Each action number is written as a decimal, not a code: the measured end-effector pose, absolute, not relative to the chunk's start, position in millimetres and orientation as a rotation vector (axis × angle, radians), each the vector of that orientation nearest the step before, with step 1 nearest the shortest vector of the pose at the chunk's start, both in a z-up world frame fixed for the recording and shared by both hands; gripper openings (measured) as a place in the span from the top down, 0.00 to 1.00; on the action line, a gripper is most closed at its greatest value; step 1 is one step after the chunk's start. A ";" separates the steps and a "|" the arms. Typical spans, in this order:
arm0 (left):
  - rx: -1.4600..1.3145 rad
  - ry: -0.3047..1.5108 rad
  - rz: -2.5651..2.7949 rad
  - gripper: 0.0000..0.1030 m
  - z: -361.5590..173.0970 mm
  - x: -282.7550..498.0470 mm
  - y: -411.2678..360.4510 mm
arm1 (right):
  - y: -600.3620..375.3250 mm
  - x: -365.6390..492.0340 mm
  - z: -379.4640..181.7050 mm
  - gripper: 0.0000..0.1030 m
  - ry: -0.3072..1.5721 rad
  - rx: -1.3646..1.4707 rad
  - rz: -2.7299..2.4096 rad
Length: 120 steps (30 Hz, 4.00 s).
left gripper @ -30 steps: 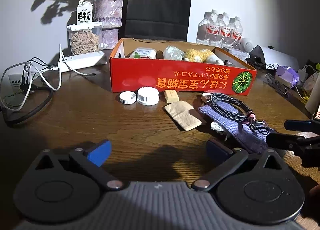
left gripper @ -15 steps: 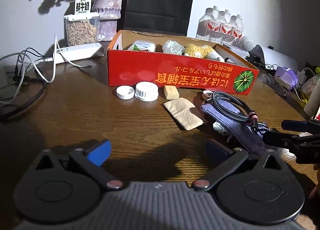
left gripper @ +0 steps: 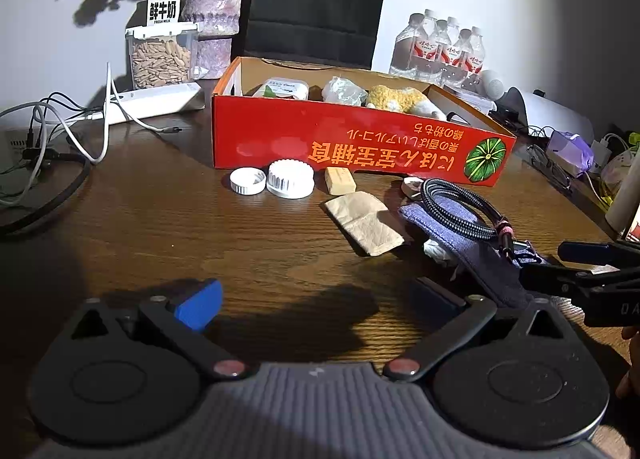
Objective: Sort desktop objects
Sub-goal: 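Withdraw both grippers from the box back over the loose items, then grasp the ridged white lid with the left gripper while the right gripper grasps the black cable coil, then carry the ridged lid and cable coil into the box and open both grippers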
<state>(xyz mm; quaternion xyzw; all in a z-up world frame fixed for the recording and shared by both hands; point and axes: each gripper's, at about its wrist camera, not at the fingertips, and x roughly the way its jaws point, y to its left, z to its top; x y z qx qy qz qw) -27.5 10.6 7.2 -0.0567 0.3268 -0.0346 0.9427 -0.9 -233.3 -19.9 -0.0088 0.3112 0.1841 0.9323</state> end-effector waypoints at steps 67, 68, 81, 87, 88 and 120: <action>0.060 0.693 -0.093 0.35 6.0 99.9 26.8 | -196.3 82.3 -16.1 0.91 0.673 -0.112 0.342; 0.061 0.690 -0.095 0.37 6.0 97.9 27.3 | -197.9 79.7 -12.9 0.91 0.657 -0.101 0.345; 0.049 0.632 -0.119 0.61 30.1 71.1 26.0 | -225.8 55.2 15.8 0.92 0.567 -0.008 0.334; 0.004 0.585 -0.121 0.61 56.5 40.4 29.0 | -239.8 42.3 27.4 0.92 0.540 0.064 0.338; -0.006 0.576 -0.122 0.61 60.4 34.1 29.5 | -242.3 39.4 28.4 0.92 0.537 0.077 0.339; -0.069 0.522 -0.212 0.61 107.9 54.7 31.4 | -247.8 57.5 66.0 0.92 0.480 0.098 0.381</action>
